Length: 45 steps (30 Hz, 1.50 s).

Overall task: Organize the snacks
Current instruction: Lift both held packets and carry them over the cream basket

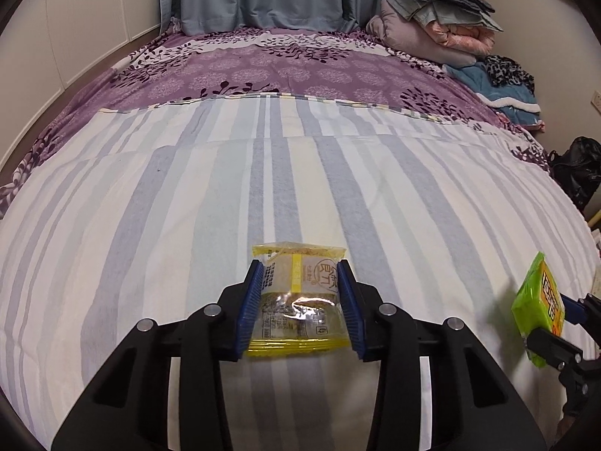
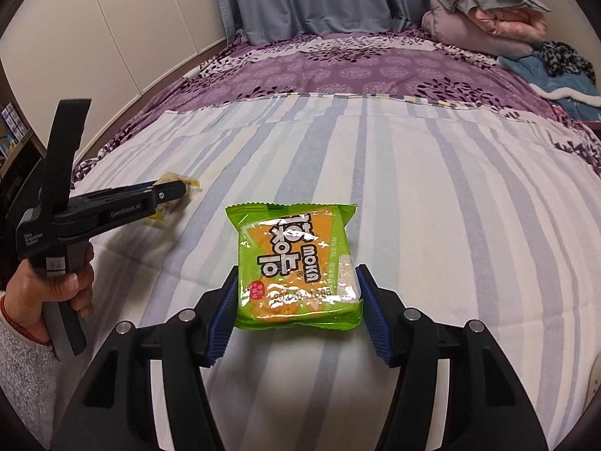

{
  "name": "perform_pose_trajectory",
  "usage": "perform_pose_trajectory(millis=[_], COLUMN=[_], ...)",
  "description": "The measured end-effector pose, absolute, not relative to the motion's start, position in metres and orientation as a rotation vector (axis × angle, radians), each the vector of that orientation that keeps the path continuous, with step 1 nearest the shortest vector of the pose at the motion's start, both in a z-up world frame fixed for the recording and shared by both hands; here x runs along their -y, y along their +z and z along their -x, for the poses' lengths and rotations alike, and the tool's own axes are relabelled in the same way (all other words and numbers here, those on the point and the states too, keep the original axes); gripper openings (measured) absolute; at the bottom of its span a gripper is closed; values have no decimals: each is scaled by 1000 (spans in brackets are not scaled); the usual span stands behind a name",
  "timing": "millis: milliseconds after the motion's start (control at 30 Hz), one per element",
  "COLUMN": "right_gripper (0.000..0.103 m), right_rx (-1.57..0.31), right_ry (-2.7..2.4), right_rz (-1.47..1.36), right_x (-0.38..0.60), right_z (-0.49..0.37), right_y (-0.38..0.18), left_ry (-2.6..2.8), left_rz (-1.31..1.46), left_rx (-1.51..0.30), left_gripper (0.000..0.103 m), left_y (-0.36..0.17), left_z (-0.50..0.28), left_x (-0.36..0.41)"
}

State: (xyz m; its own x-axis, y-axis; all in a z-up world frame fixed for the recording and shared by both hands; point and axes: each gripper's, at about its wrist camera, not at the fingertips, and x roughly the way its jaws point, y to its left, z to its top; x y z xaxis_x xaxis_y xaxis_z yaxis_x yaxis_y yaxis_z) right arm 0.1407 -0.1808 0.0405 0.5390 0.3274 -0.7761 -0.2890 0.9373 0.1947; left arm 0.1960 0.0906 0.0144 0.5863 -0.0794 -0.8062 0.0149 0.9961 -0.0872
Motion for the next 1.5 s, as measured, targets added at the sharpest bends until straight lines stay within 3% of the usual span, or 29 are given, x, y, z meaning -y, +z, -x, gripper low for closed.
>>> perform_pose_trajectory(millis=[200, 300, 467, 567, 667, 700, 933, 1000, 1067, 1500], right_gripper=[60, 60, 60, 60, 60, 60, 60, 60, 60, 60], right_rx=[-904, -892, -888, -894, -910, -912, -914, -911, -901, -800], right_ry=[350, 334, 319, 309, 299, 295, 274, 270, 262, 212], right_rz=[-63, -81, -93, -99, -121, -122, -118, -116, -116, -172], right_x=[201, 215, 234, 244, 255, 256, 269, 272, 277, 328], right_z=[-112, -92, -66, -51, -39, -36, -19, -16, -13, 6], right_y=[55, 61, 66, 65, 63, 63, 72, 75, 80, 107], left_ry=[-82, -87, -105, -89, -55, -41, -48, -36, -15, -94], left_rz=[55, 72, 65, 17, -2, 2, 65, 52, 38, 19], left_rx=[-933, -935, -926, -929, -943, -948, -1013, -1025, -1033, -992], left_gripper=[41, 29, 29, 33, 53, 55, 55, 52, 40, 39], left_y=[28, 33, 47, 49, 44, 42, 26, 20, 15, 49], left_z=[-154, -130, -95, -84, -87, -91, -116, -121, -124, -79], left_x=[-76, -72, -61, -55, -60, -63, -64, -62, -63, -23])
